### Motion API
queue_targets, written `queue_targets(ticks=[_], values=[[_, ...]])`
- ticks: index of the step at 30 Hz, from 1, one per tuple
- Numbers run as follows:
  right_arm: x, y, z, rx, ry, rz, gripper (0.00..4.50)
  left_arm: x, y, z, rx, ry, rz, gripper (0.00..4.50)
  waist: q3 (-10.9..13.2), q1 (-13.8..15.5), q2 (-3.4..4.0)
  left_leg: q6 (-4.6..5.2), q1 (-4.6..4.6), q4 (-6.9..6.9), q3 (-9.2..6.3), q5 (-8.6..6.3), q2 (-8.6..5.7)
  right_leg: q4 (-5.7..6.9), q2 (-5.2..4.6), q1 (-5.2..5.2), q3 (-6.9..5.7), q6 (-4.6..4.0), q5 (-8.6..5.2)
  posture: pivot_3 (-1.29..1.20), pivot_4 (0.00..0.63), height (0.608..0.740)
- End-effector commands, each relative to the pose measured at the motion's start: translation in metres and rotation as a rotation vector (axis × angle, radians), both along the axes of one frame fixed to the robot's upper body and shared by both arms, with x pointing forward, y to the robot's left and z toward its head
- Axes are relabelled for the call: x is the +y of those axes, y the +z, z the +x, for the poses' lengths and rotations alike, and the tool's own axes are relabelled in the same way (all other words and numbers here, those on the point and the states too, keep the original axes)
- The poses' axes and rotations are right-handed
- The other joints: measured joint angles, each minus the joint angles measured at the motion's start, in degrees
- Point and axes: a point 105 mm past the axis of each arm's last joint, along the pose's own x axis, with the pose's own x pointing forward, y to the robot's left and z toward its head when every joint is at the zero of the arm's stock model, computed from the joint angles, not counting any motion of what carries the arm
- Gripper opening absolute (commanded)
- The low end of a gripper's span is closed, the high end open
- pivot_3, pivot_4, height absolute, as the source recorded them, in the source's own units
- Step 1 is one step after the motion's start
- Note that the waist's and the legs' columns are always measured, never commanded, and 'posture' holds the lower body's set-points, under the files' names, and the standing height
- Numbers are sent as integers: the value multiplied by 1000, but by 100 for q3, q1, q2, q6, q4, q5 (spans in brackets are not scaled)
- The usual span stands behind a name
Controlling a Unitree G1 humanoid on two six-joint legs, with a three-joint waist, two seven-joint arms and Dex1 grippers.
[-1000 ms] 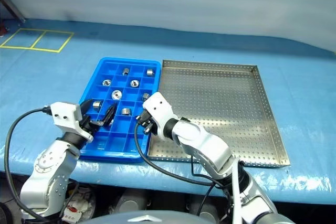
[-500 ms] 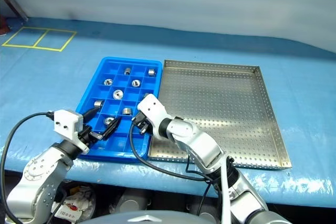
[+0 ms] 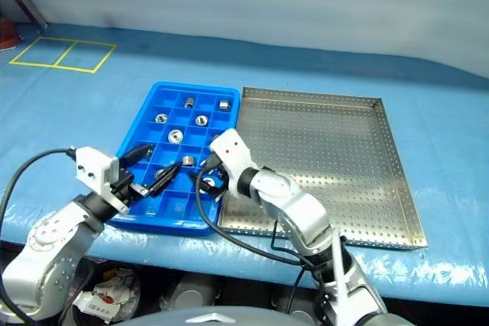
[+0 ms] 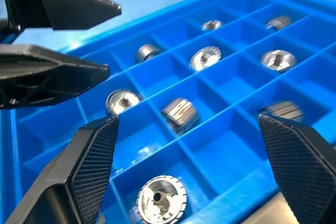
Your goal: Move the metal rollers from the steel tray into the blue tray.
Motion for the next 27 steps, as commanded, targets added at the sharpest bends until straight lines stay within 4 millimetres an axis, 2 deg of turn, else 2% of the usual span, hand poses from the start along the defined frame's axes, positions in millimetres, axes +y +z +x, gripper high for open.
queue_targets(ticks=[1,4,6,13,19,27], values=[[-22,24,-4,-53,-75,47,4492,-13,5,5,-6,-84,-6,4500,0,-71,0,0,1,-1,1,0,-1,0,-2,1,2,2,1,194,150,740],[-44,27,-10,-64,-161,21,4492,-25,6,13,-11,-157,5,4500,0,-212,0,0,-1,-2,6,0,-5,-1,-4,0,5,7,2,123,150,740],[-57,22,-13,-43,-232,-7,4492,-34,6,19,-12,-206,6,4500,0,-326,0,0,-1,-3,6,0,-5,1,-4,0,4,11,1,87,150,740],[-100,-11,-27,178,-540,-42,4492,-69,3,26,6,-382,12,4500,-1,-731,-1,0,5,-5,4,0,-1,8,3,-2,16,26,10,2,150,740],[-115,-26,-39,332,-684,-30,4492,-82,-3,22,31,-463,9,4500,-2,-932,0,0,13,-3,-1,0,3,18,8,-3,24,28,11,-38,150,740],[-121,-50,-57,460,-730,-99,4492,-91,-15,11,61,-526,49,4500,-2,-1020,0,0,14,-3,-1,0,0,17,6,-3,28,29,12,-35,150,740]])
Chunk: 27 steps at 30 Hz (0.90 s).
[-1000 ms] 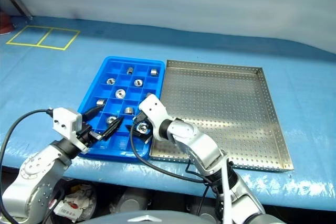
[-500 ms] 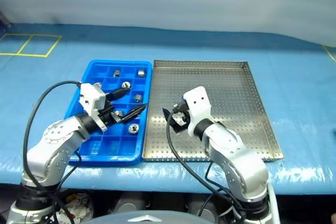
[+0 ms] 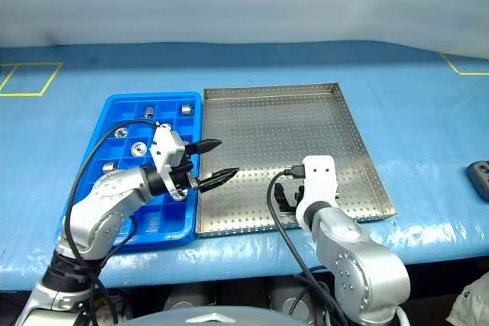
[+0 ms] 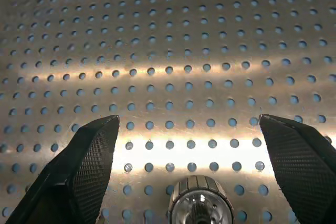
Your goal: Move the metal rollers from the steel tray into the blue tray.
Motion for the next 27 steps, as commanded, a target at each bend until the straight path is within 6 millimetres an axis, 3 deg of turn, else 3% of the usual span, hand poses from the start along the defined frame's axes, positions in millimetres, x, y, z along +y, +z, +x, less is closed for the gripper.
queue_targets(ticks=[1,16,27], values=[[2,-2,-8,12,-13,22,4492,-8,2,-8,-29,-52,9,4500,0,-15,0,0,-1,-1,0,0,0,0,0,-1,1,0,0,-35,150,740],[6,-24,-25,117,32,21,4492,-19,-4,-18,-2,-90,-18,4500,-3,-16,-3,0,0,-1,1,0,0,-4,-2,1,2,3,-1,-26,150,740],[-19,-34,-26,175,161,-112,4492,-24,-3,-15,-23,-81,-48,4500,-9,36,-8,2,2,0,0,-1,-10,-11,-11,9,1,11,-3,-6,150,740]])
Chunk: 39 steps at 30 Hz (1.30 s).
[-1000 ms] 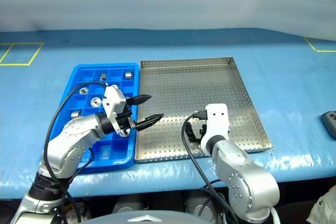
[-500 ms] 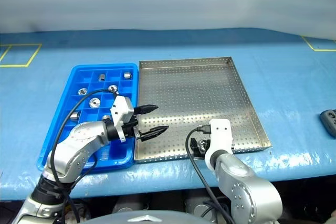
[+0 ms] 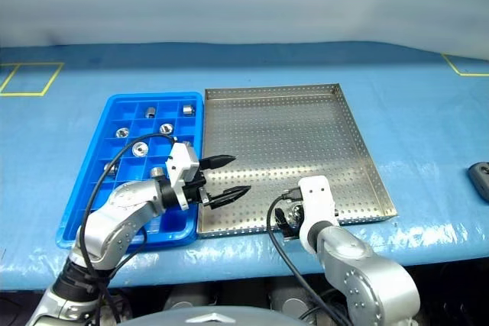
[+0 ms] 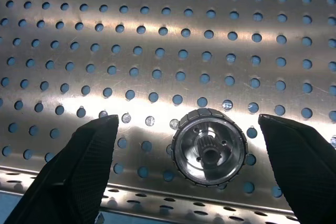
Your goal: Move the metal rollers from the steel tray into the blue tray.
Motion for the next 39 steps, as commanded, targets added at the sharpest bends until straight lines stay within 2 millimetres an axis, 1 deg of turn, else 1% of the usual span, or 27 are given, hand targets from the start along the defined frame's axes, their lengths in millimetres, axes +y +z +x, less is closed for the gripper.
queue_targets(ticks=[1,3,6,9,10,16,18,20,23,25,27,30,32,34,37,39], values=[[-12,-10,-4,67,3,-30,4315,-4,11,0,-61,-4,-19,4500,-1,28,-1,1,0,0,0,0,-1,-1,0,0,0,1,0,-6,150,740],[-15,-8,0,62,9,-38,3897,-5,10,-1,-63,-1,-22,4500,-1,44,-1,2,-1,0,1,-1,-1,-2,0,1,0,2,0,5,150,740],[-15,-6,4,57,16,-35,2841,-4,11,0,-69,6,-26,4500,-1,53,-1,3,-1,3,2,-1,-2,-2,-1,1,2,5,2,10,150,740],[-15,-4,6,54,21,-31,1919,-4,12,1,-77,13,-28,4500,-1,59,-1,3,-1,2,0,-1,-1,-1,2,1,1,5,2,14,150,740],[-15,-4,7,52,20,-30,1682,-3,13,1,-78,13,-28,4500,-1,58,-1,3,-1,2,1,-1,-1,-1,2,1,1,5,2,14,150,740],[-15,-1,10,46,21,-19,1683,-2,16,3,-94,17,-27,4500,-1,57,-1,3,-1,4,2,-1,1,0,3,1,2,7,3,20,150,740],[-13,3,14,28,20,-16,1683,-1,20,6,-109,37,-43,4500,0,55,-1,3,-1,6,2,-1,1,1,3,1,3,8,4,25,150,740],[-8,15,22,-34,13,-4,1683,2,26,9,-118,66,-70,4500,0,52,0,3,0,9,3,-1,1,3,4,0,5,10,5,33,150,740],[4,35,32,-125,66,-7,1683,7,29,10,-133,87,-72,4500,1,57,2,3,0,11,3,-1,4,10,12,-4,12,11,6,53,150,740],[11,44,37,-167,96,7,1683,11,31,13,-146,114,-68,4500,1,92,2,4,0,11,-1,-1,4,10,14,-3,8,10,6,95,150,740],[24,58,43,-246,152,41,1683,22,38,18,-195,198,-68,4500,1,112,2,4,-1,7,-1,-1,4,8,14,-4,7,9,5,131,150,740],[37,72,50,-337,226,62,1683,37,44,22,-239,301,-72,4500,2,146,2,3,-3,2,-3,-1,4,5,14,-6,7,9,5,184,150,740],[45,75,53,-367,273,71,1683,47,47,21,-273,361,-66,4500,2,205,2,4,-2,1,-2,-1,4,2,13,-5,7,9,5,196,150,740],[59,81,56,-420,354,69,1683,65,49,19,-295,456,-57,4500,3,262,2,3,-2,0,0,-1,4,1,13,-5,8,9,5,259,150,740],[76,86,57,-471,451,75,1683,86,50,15,-306,565,-46,4500,4,426,1,3,-2,1,-3,-1,6,1,13,-5,4,8,5,314,150,740],[85,87,58,-492,504,77,1683,95,49,13,-316,614,-27,4500,4,530,1,3,-2,2,-5,-1,6,3,13,-3,-2,7,4,343,150,740]])
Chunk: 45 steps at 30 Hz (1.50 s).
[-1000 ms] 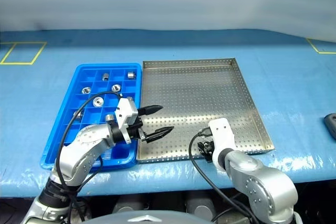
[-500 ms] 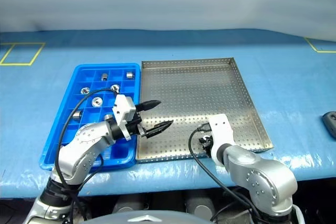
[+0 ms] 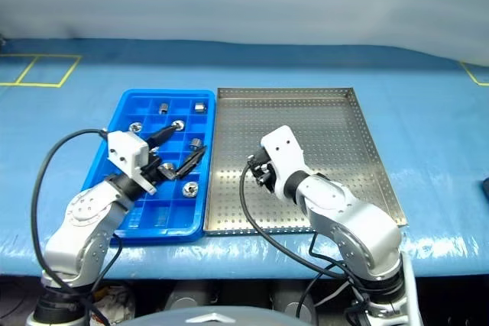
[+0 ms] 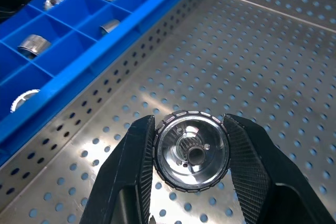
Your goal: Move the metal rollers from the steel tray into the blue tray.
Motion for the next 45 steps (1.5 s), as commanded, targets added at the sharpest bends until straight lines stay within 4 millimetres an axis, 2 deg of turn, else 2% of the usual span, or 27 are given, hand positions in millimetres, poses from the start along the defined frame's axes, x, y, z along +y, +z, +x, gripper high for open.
queue_targets(ticks=[1,4,8,17,31,38,45], values=[[20,14,-1,-95,120,25,1683,16,18,-9,-86,86,7,4500,0,117,0,0,0,0,-1,0,0,0,-1,0,0,0,0,360,150,740],[38,17,-5,-131,232,34,1683,32,17,-17,-77,153,-13,4500,1,255,-2,0,-2,0,0,0,-1,-4,-5,0,-2,-1,0,408,150,740],[56,20,-8,-137,324,83,1683,43,17,-27,-59,201,-60,4500,2,472,-3,0,-6,1,-4,0,-2,-6,-10,1,-12,-2,-1,475,150,740],[79,12,-18,-86,436,157,1683,42,4,-40,0,206,-40,4500,3,926,0,-1,-7,2,-2,0,-1,-6,-11,0,-22,-12,-7,516,150,740],[94,-22,-29,30,463,196,1683,37,0,-40,25,170,-42,4500,3,1509,0,-3,-14,0,9,-2,4,-7,-10,-6,-40,-39,-25,504,150,740],[91,-34,-23,80,410,217,1683,33,1,-39,27,147,-44,4500,3,1601,0,-5,-17,0,11,-2,4,-9,-10,-7,-42,-39,-26,495,150,740],[86,-22,-21,46,396,249,3958,31,2,-36,29,125,-46,4500,3,1611,1,-7,-18,-1,9,-3,6,-9,-9,-8,-46,-37,-25,468,150,740]])
